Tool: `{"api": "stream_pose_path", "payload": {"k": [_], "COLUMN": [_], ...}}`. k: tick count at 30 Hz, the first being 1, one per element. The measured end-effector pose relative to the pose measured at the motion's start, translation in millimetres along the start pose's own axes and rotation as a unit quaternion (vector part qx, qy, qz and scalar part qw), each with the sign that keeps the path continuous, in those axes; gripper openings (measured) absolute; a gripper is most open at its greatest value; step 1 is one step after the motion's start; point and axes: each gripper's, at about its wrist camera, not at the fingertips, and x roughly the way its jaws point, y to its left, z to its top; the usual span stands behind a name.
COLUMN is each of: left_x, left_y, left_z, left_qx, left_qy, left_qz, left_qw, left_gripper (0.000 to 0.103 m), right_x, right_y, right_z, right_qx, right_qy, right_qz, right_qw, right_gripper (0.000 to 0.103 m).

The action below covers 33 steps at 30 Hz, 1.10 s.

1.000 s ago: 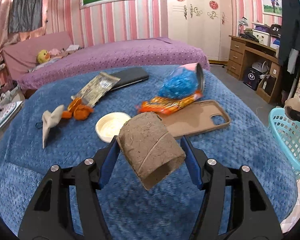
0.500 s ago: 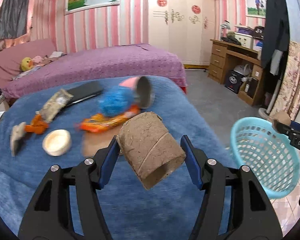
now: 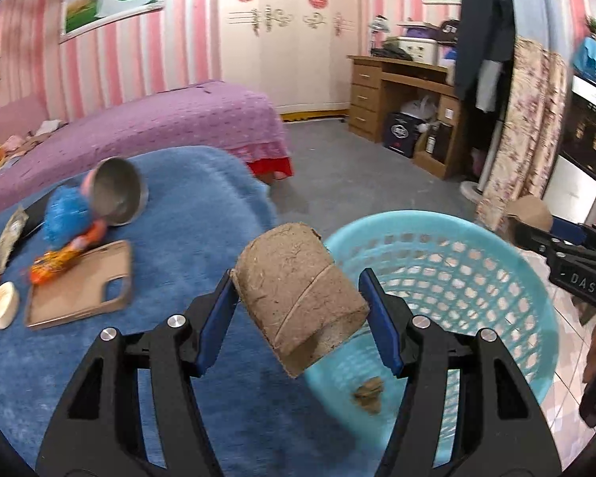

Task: Collect trash
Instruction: 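Move both tubes over the blue basket and open both grippers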

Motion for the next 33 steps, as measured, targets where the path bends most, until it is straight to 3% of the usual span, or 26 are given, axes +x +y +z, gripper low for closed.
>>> {"api": "stream_pose_path", "payload": {"k": [6,10,13,30,33], "left_x": [4.9,0.7,-3.0,-34.5,-41.0], "left_y": [-28.8,-23.7,-10.9,79.9,91.6], "left_z": [7.0,11.7,14.5,11.6,9.0], "left_qx": [0.022,0.018,0.008,-0.039,-0.042], "left_qy": [0.002,-0.009,-0.011,-0.019,-0.018], "left_qz": [-0.020,-0.010,0.001,0.076,0.086], "left_qw": [0.9996,0.9997,0.9999,0.9961,0.9953], "left_gripper": [0.075,0.089,0.094,0.097,0.097], "right_x": [1.8,1.5,2.5,3.5,2.6], "right_y": [-5.8,-5.4,-4.8,32.0,35.3], "right_z": [-0.2,-0.2,-0.1,2.4,4.0], "right_qx": [0.007,0.011,0.012,0.000,0.007], "right_qy": [0.001,0.001,0.001,0.005,0.003], "right_qz": [0.001,0.003,0.005,0.022,0.026], "right_qw": [1.000,1.000,1.000,1.000,1.000], "right_gripper": [0.057,0.057,0.057,0.059,0.064]}}
